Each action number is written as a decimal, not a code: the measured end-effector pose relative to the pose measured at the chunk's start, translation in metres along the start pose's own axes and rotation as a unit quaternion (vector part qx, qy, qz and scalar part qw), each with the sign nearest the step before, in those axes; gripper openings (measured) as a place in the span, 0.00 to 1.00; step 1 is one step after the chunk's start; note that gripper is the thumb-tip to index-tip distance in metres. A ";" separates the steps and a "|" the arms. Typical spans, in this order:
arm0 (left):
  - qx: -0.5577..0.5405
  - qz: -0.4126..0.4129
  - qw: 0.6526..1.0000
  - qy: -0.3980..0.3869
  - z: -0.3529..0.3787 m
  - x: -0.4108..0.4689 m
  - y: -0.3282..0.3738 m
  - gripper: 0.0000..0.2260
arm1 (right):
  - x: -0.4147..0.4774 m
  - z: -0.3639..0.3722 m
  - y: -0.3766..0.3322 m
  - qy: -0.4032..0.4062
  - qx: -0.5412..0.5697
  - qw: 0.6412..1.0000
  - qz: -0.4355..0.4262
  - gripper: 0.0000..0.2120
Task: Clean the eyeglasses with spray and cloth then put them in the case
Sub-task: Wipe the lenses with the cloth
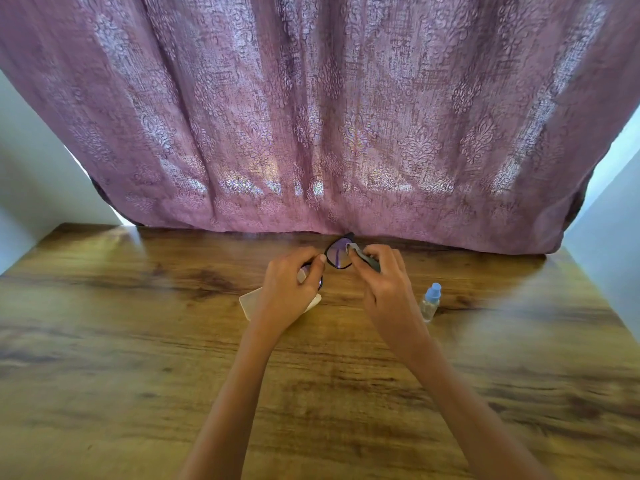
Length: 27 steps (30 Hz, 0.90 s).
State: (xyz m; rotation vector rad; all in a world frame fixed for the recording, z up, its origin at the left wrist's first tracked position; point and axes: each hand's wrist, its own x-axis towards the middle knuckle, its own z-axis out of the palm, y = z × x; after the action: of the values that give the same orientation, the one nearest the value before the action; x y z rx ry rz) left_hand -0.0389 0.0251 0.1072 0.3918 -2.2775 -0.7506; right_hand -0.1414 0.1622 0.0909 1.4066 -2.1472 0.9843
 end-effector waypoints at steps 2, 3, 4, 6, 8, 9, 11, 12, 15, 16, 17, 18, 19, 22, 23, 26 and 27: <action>-0.001 -0.002 1.000 0.000 0.000 0.000 -0.001 0.13 | -0.005 0.001 -0.004 -0.002 0.008 1.000 -0.006 0.17; 0.000 -0.004 1.000 -0.001 0.000 0.000 -0.002 0.13 | -0.007 0.002 -0.006 -0.007 0.012 1.000 -0.014 0.17; -0.001 -0.004 1.000 -0.003 0.001 0.000 -0.002 0.13 | -0.009 0.002 -0.009 -0.014 0.014 1.000 -0.024 0.17; -0.006 0.000 1.000 -0.011 0.001 0.000 -0.002 0.13 | -0.011 0.004 -0.014 -0.030 0.019 0.999 -0.039 0.18; -0.007 0.006 1.000 -0.016 0.001 0.000 -0.002 0.13 | -0.009 0.005 -0.015 -0.037 0.026 0.998 -0.042 0.17; -0.005 0.009 1.000 -0.018 0.001 0.000 -0.003 0.14 | -0.007 0.005 -0.015 -0.037 0.028 0.998 -0.040 0.17; 0.004 0.015 1.000 -0.025 0.001 0.001 -0.004 0.13 | -0.004 0.005 -0.014 -0.033 0.030 0.998 -0.032 0.19; 0.007 0.020 0.999 -0.030 0.000 0.001 -0.005 0.13 | -0.002 0.005 -0.012 -0.027 0.028 0.999 -0.029 0.19; 0.014 0.022 0.999 -0.036 0.001 0.000 -0.007 0.14 | 0.002 0.004 -0.005 -0.006 0.010 1.000 -0.011 0.18; 0.016 0.019 0.999 -0.036 0.001 0.000 -0.008 0.15 | 0.003 0.004 -0.002 -0.002 0.005 1.000 -0.004 0.18; 0.017 0.018 0.999 -0.036 0.001 -0.001 -0.008 0.15 | 0.003 0.004 0.000 -0.001 0.001 1.000 0.000 0.18; 0.017 0.016 0.999 -0.037 0.002 -0.001 -0.008 0.15 | 0.002 0.004 0.000 -0.001 -0.001 1.000 0.002 0.18; 0.017 0.015 0.999 -0.038 0.002 -0.001 -0.008 0.15 | 0.001 0.005 0.000 0.000 -0.001 1.000 0.000 0.17; 0.010 0.006 0.999 -0.040 0.004 -0.002 -0.006 0.15 | -0.003 0.005 -0.006 -0.006 0.009 1.000 -0.021 0.16; 0.008 0.003 0.999 -0.042 0.005 -0.002 -0.006 0.15 | -0.005 0.005 -0.009 -0.015 0.018 0.999 -0.027 0.18; 0.006 0.003 0.999 -0.043 0.006 -0.001 -0.005 0.16 | -0.006 0.005 -0.012 -0.024 0.031 0.999 -0.034 0.18; 0.007 0.007 0.999 -0.040 0.005 0.000 -0.004 0.16 | -0.005 0.004 -0.012 -0.019 0.033 0.999 -0.032 0.18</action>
State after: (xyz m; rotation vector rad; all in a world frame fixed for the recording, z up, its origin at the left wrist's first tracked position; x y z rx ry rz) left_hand -0.0420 0.0241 0.1015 0.3586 -2.3589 -0.7568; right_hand -0.1287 0.1592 0.0891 1.5264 -2.0996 1.0212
